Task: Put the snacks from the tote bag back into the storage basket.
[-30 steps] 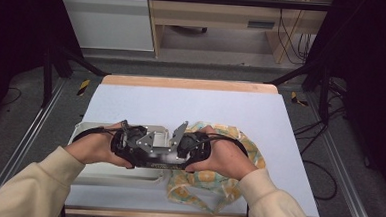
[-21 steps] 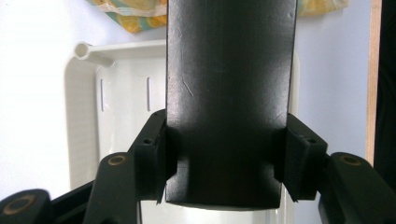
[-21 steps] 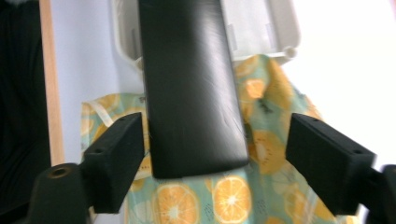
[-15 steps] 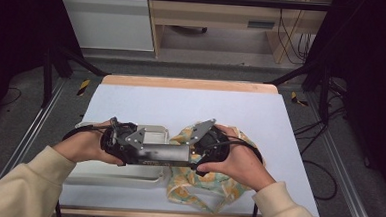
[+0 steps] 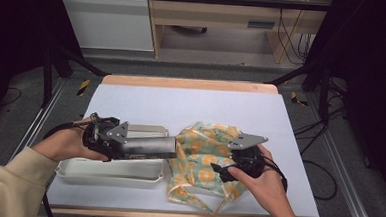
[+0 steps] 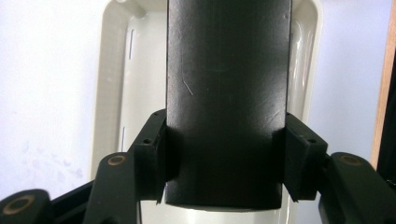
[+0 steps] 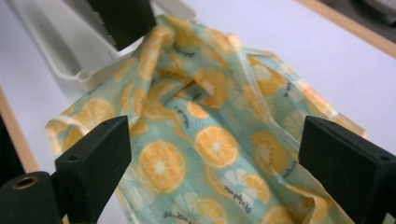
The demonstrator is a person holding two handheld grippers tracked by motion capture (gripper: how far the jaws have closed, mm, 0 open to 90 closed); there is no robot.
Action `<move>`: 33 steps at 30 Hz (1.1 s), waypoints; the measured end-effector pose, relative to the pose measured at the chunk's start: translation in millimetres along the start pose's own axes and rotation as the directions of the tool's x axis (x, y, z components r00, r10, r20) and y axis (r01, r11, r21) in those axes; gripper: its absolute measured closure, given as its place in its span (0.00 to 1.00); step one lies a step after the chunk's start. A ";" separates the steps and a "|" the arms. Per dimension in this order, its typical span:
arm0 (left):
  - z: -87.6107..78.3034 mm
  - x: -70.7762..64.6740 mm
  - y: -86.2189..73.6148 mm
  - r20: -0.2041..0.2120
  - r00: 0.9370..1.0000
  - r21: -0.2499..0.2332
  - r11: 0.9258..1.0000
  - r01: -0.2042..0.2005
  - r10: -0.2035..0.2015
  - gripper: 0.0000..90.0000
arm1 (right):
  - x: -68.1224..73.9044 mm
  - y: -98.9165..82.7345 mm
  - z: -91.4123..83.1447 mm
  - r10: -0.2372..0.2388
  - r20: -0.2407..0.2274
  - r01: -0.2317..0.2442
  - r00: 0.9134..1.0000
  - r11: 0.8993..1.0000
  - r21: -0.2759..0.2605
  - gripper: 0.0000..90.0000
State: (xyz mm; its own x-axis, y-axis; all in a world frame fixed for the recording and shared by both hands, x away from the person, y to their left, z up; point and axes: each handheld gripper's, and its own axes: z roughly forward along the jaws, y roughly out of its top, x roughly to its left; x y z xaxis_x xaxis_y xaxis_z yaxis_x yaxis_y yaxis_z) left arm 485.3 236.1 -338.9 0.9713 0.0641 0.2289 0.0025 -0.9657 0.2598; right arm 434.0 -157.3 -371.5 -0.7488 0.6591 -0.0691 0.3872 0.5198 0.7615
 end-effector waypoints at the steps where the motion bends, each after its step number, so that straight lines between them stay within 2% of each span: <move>1: -1.1 -0.1 -1.5 -0.001 1.000 -0.001 1.000 0.003 -0.003 0.48 | -1.6 -3.6 -1.6 0.013 0.008 -0.013 1.000 1.000 -0.022 0.10; 3: -3.1 -0.5 -4.3 -0.004 1.000 -0.004 1.000 0.004 -0.004 0.48 | -4.4 -10.8 -5.3 0.033 0.034 -0.031 0.999 0.998 -0.055 0.10; 9: -6.1 -1.0 -12.0 -0.008 1.000 0.000 1.000 0.010 -0.010 0.48 | -5.8 -28.8 -14.5 0.067 0.082 -0.061 0.994 0.995 -0.075 0.09; 10: -6.5 0.3 -14.6 -0.006 1.000 0.006 1.000 0.012 -0.011 0.48 | -5.3 -39.6 -19.0 0.087 0.096 -0.076 0.992 0.990 -0.114 0.09; 13: -6.3 2.0 -18.2 -0.009 1.000 0.013 1.000 0.017 -0.016 0.48 | -5.7 -53.8 -20.4 0.124 0.125 -0.106 0.984 0.984 -0.141 0.09; 14: -6.3 2.0 -18.2 -0.009 1.000 0.013 1.000 0.017 -0.016 0.48 | -5.7 -53.8 -20.4 0.124 0.125 -0.106 0.984 0.984 -0.141 0.09; 15: -5.7 2.5 -20.4 -0.012 1.000 0.010 1.000 0.022 -0.021 0.48 | -7.2 -65.2 -21.4 0.146 0.167 -0.119 0.975 0.980 -0.159 0.10; 16: -5.7 2.5 -20.4 -0.012 1.000 0.010 1.000 0.022 -0.021 0.48 | -7.2 -65.2 -21.4 0.146 0.167 -0.119 0.975 0.980 -0.159 0.10; 17: -5.7 2.7 -21.3 -0.012 1.000 0.011 1.000 0.023 -0.023 0.48 | -8.2 -68.8 -22.0 0.155 0.183 -0.124 0.971 0.978 -0.169 0.10; 18: -5.9 3.5 -22.5 -0.013 1.000 0.013 1.000 0.021 -0.020 0.48 | -9.7 -73.7 -23.0 0.169 0.207 -0.131 0.964 0.974 -0.182 0.10; 19: -6.1 4.2 -24.3 -0.015 1.000 0.012 1.000 0.020 -0.020 0.48 | -13.0 -83.9 -25.0 0.205 0.237 -0.156 0.950 0.965 -0.210 0.10; 21: -6.4 5.0 -26.1 -0.020 1.000 0.011 1.000 0.020 -0.020 0.48 | -15.7 -90.3 -26.6 0.221 0.262 -0.166 0.939 0.962 -0.215 0.11; 22: -6.4 5.0 -26.1 -0.020 1.000 0.011 1.000 0.020 -0.020 0.48 | -15.7 -90.3 -26.6 0.221 0.262 -0.166 0.939 0.962 -0.215 0.11; 23: -5.9 5.5 -27.5 -0.020 1.000 0.014 1.000 0.023 -0.022 0.48 | -18.2 -95.5 -29.9 0.236 0.292 -0.173 0.927 0.958 -0.227 0.12; 24: -5.9 5.5 -27.5 -0.020 1.000 0.014 1.000 0.023 -0.022 0.48 | -18.2 -95.5 -29.9 0.236 0.292 -0.173 0.927 0.958 -0.227 0.12; 25: -5.1 5.6 -28.4 -0.024 0.999 0.014 1.000 0.023 -0.022 0.48 | -19.6 -98.3 -31.5 0.252 0.297 -0.182 0.921 0.953 -0.242 0.12; 28: -3.2 5.4 -30.7 -0.023 1.000 0.015 1.000 0.021 -0.021 0.48 | -24.0 -111.4 -35.1 0.289 0.335 -0.207 0.897 0.943 -0.260 0.10; 30: -3.0 5.5 -31.4 -0.027 0.999 0.014 1.000 0.020 -0.019 0.48 | -25.4 -114.5 -35.8 0.296 0.337 -0.214 0.894 0.942 -0.260 0.10; 31: -2.9 5.5 -33.0 -0.025 0.999 0.009 1.000 0.022 -0.021 0.48 | -26.8 -119.8 -38.1 0.309 0.342 -0.227 0.887 0.938 -0.260 0.10; 32: -2.9 5.5 -33.0 -0.025 0.999 0.009 1.000 0.022 -0.021 0.48 | -26.8 -119.8 -38.1 0.309 0.342 -0.227 0.887 0.938 -0.260 0.10; 33: -2.9 5.6 -35.0 -0.024 1.000 0.003 1.000 0.019 -0.019 0.48 | -27.3 -124.8 -41.3 0.325 0.347 -0.242 0.880 0.934 -0.261 0.09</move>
State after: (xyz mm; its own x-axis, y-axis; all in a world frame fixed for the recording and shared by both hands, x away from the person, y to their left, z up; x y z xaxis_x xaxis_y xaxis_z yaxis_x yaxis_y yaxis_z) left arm 489.9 271.0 -344.0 0.9651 0.0884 0.2464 0.0216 -0.9650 0.2613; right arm 383.9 -262.6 -438.1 -0.3460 0.9375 -0.0368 0.4029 0.1839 0.8966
